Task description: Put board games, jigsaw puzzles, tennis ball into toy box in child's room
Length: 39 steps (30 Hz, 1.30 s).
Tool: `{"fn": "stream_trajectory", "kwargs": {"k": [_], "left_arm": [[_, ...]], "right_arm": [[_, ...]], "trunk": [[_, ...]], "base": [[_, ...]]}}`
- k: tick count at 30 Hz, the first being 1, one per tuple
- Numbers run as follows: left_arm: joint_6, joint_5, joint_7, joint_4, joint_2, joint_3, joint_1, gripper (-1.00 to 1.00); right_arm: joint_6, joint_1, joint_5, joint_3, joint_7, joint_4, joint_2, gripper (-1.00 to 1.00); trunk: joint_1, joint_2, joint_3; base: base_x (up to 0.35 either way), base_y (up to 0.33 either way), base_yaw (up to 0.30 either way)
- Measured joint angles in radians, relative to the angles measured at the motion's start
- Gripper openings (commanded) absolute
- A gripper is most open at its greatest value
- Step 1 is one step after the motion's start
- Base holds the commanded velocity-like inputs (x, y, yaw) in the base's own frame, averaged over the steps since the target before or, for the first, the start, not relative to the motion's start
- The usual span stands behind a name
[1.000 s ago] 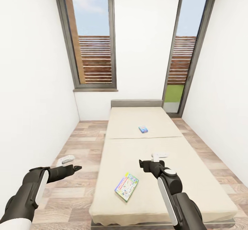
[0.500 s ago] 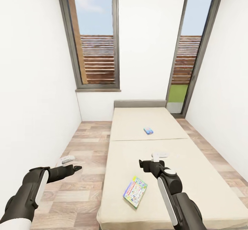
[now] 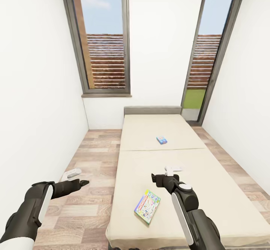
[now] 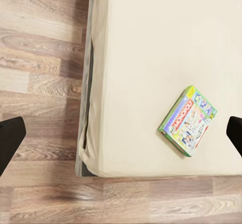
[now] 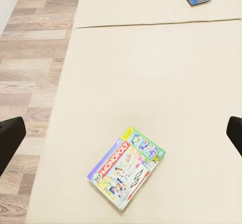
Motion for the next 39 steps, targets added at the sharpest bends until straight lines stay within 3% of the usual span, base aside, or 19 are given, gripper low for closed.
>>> {"fn": "stream_trajectory", "kwargs": {"k": [6, 10, 17, 18, 22, 27, 39], "left_arm": [[0.000, 0.001, -0.006, 0.000, 0.002, 0.000, 0.000, 1.00], [0.003, 0.001, -0.081, -0.007, 0.009, 0.003, 0.000, 1.00], [0.013, 0.000, -0.370, -0.045, 0.101, 0.028, 0.001, 1.00], [0.013, 0.000, -0.433, -0.047, 0.118, 0.037, 0.001, 1.00], [0.011, -0.006, -0.570, -0.050, 0.144, 0.070, 0.001, 1.00], [0.005, -0.009, -0.620, -0.051, 0.152, 0.085, 0.001, 1.00], [0.003, -0.010, -0.625, -0.051, 0.152, 0.086, 0.001, 1.00]], "right_arm": [[0.001, 0.000, 0.001, -0.002, 0.000, 0.003, 0.000, 1.00], [0.003, 0.000, 0.001, -0.004, 0.000, 0.003, 0.000, 1.00], [0.004, 0.000, 0.001, -0.005, 0.000, 0.003, 0.000, 1.00], [0.004, 0.000, 0.001, -0.005, 0.000, 0.003, 0.000, 1.00], [0.004, 0.000, 0.001, -0.005, 0.000, 0.002, 0.000, 1.00], [-0.001, 0.000, 0.001, 0.001, -0.001, 0.000, -0.001, 1.00], [0.000, 0.000, 0.002, 0.000, 0.001, 0.000, -0.002, 1.00]], "trunk": [[0.000, 0.000, -0.010], [0.000, 0.000, -0.016], [0.000, 0.000, -0.028], [0.000, 0.000, -0.030], [0.000, 0.000, -0.035], [0.000, 0.000, -0.038], [0.000, 0.000, -0.038]], "base": [[0.063, 0.000, 0.000], [0.017, 0.000, 0.000], [0.003, 0.000, 0.000], [0.000, 0.000, 0.000], [0.000, 0.000, 0.000], [0.049, 0.026, 0.000], [0.143, 0.057, 0.000]]}}
